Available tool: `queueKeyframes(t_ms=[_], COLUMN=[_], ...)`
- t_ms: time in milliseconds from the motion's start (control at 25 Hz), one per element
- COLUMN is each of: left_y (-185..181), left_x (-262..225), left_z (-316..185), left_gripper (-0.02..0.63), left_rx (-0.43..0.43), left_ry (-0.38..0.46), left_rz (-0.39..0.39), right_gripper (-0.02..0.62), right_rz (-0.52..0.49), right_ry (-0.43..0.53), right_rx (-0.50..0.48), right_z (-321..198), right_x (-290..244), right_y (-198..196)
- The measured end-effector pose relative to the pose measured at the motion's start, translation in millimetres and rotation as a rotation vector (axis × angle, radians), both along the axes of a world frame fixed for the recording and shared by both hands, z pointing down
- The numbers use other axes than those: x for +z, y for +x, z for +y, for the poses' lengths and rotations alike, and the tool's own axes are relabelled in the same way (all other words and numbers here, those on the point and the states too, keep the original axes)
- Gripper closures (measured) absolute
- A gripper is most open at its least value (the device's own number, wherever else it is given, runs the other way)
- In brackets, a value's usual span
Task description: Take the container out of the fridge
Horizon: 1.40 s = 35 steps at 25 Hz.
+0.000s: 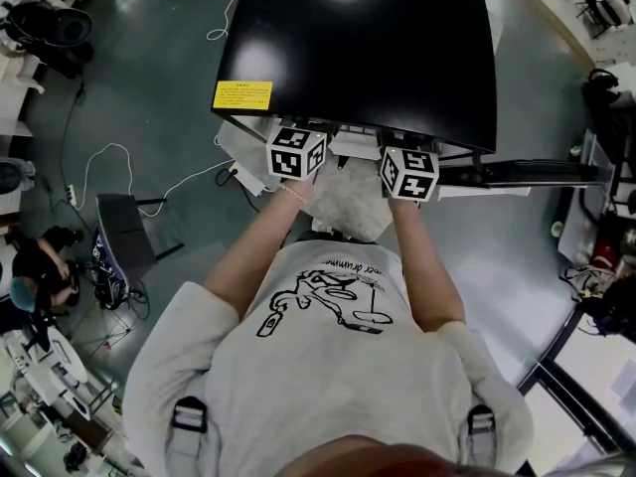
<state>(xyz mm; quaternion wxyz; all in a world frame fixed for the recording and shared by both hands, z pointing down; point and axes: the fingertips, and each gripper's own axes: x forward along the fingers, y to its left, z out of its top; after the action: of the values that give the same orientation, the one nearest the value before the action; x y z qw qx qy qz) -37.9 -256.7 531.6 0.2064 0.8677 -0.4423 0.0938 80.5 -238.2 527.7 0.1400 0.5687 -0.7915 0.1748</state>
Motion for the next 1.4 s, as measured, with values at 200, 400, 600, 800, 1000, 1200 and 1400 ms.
queueKeyframes(t_ms=[200,400,600,800,1000,1200,1400], left_y=[-1.2,-2.0,-4.8,-6.3,-7.5,-6.6,-5.0], left_x=[-5.6,-10.0,-17.0,-26.2,-31.0,-39.8,-48.3], left_z=[8.5,17.7,28.3,40.5,53.9,67.5,80.0], left_gripper=[0.347,0.350,0.354,0.356,0.359,0.359,0.371], left_rx=[-0.008,-0.015,-0.027,-0.041,-0.054,-0.059,-0.053], left_ry=[0.007,0.014,0.024,0.033,0.036,0.049,0.062], left_rz=[0.005,0.014,0.021,0.035,0.045,0.051,0.050], right_gripper=[0.393,0.393,0.393,0.393,0.393,0.393,0.394], right_rz=[0.004,0.003,0.003,0.007,0.000,-0.005,-0.024], right_ry=[0.010,0.016,0.028,0.036,0.046,0.061,0.062], right_rx=[-0.005,-0.009,-0.016,-0.027,-0.031,-0.039,-0.043], right_z=[7.1,15.4,24.2,35.0,46.7,57.5,68.2], right_x=[-6.5,-10.9,-17.9,-25.4,-33.2,-43.8,-50.0], right_y=[-0.9,-1.0,-2.6,-3.6,-4.3,-3.0,1.2])
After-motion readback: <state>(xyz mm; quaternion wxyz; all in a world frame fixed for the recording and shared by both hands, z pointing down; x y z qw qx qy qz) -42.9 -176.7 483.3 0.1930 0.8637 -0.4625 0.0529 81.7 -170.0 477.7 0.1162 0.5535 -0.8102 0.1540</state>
